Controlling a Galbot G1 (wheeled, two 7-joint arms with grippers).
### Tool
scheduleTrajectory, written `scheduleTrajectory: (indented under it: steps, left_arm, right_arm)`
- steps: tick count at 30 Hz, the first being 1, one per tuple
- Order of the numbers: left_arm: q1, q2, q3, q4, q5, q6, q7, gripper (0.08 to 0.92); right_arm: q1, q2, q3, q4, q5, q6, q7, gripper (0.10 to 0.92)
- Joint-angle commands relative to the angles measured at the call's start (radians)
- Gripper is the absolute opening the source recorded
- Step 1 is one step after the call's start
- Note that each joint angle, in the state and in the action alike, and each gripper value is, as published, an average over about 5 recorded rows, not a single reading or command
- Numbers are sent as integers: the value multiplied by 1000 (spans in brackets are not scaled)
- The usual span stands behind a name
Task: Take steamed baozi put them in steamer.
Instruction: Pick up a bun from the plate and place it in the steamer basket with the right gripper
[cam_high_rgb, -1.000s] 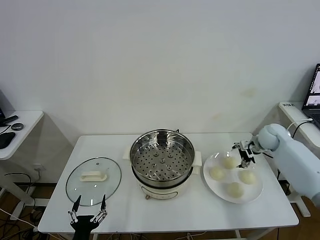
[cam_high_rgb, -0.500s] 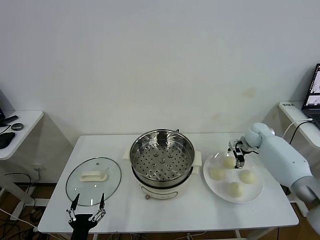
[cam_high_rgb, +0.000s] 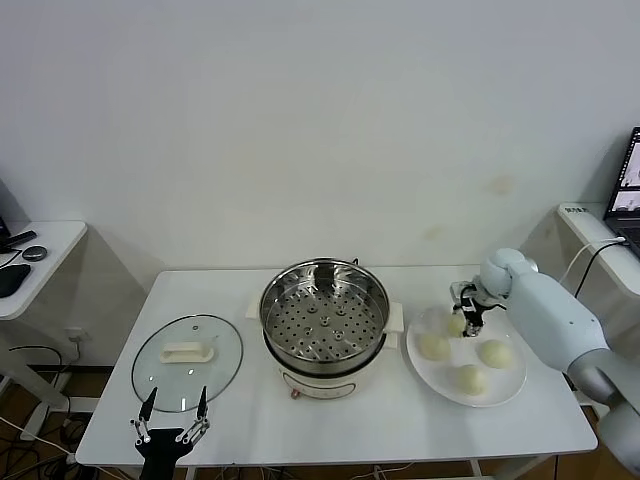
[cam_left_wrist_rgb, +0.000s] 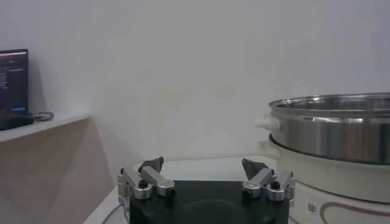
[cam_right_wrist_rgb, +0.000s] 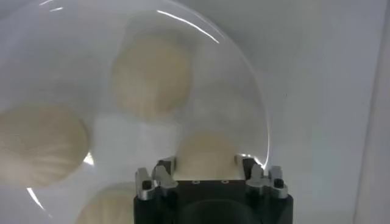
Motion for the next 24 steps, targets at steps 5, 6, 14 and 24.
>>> scheduleTrajectory:
  steps: [5, 6, 14, 24]
  left_arm:
    - [4, 0, -3, -4, -1, -2, -3, 823]
    - [4, 0, -3, -4, -1, -2, -3, 823]
    - [0, 7, 2, -17, -7, 1, -1, 823]
    - [-12, 21, 8, -35, -19, 2, 0, 823]
  right_arm:
    - [24, -20, -19, 25, 31, -8, -9, 545]
    - [32, -29, -27, 38, 47, -8, -12, 530]
    - [205, -140, -170, 224, 277, -13, -33, 435]
    - [678, -98, -486, 380, 572, 62, -100, 441]
